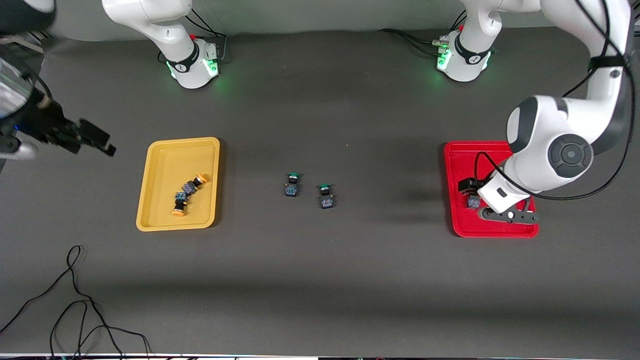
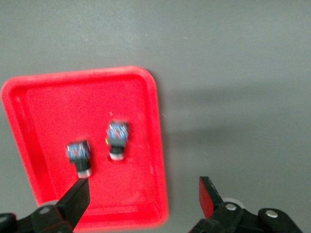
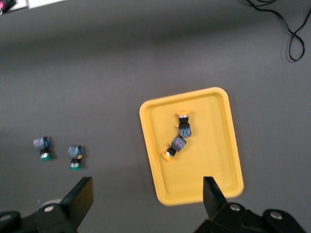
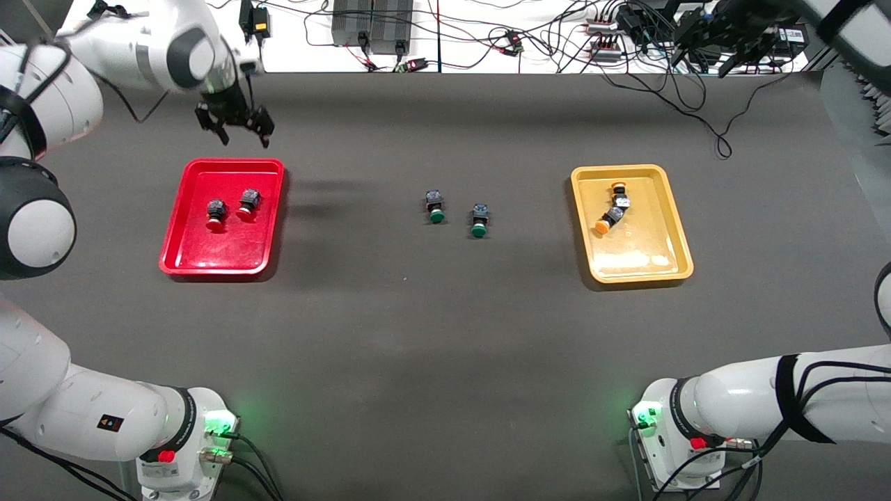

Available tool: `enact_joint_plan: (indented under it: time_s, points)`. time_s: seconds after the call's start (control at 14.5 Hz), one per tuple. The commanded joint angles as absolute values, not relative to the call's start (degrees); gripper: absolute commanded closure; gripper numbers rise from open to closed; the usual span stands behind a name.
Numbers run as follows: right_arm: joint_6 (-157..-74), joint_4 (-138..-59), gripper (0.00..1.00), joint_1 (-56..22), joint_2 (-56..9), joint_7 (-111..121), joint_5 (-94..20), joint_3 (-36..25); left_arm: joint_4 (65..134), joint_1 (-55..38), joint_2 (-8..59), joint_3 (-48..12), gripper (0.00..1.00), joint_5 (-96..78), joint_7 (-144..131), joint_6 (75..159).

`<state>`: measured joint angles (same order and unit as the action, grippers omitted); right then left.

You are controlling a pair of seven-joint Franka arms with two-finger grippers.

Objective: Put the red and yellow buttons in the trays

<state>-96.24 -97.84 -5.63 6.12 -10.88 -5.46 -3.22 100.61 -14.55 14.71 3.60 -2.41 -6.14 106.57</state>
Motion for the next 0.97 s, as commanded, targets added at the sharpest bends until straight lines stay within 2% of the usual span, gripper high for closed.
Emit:
enact_joint_plan:
  time_s: [0.0, 0.21, 0.41, 0.69, 0.9]
  points:
    - [-92.73, -94.75, 0.00, -4.13, 4.75, -8.00, -4.75, -2.37, 94.83, -13.36, 10.84, 1.94, 0.00, -2.29, -11.33, 97.83]
    - [-92.64, -94.83, 0.00, -3.96, 4.13, -7.12, -1.94, -2.29, 99.82, -6.35, 2.66, -2.27, 0.00, -1.76, -11.43, 98.26]
    - [-92.64, -94.66, 0.00, -4.04, 3.96, -7.64, -2.37, -2.20, 109.13, -6.41, -6.30, -2.20, 0.00, 1.66, -10.55, 102.90]
    - [-92.64, -94.40, 0.00, -3.96, 4.22, -7.73, -2.37, -1.32, 106.09, -5.11, -6.07, -0.44, 0.00, 2.02, -10.37, 100.73]
    - [-92.64, -93.96, 0.00, -2.99, 4.04, -7.91, -2.11, -0.09, 101.88, 4.81, -4.22, -7.45, 0.00, 2.02, -10.02, 96.17]
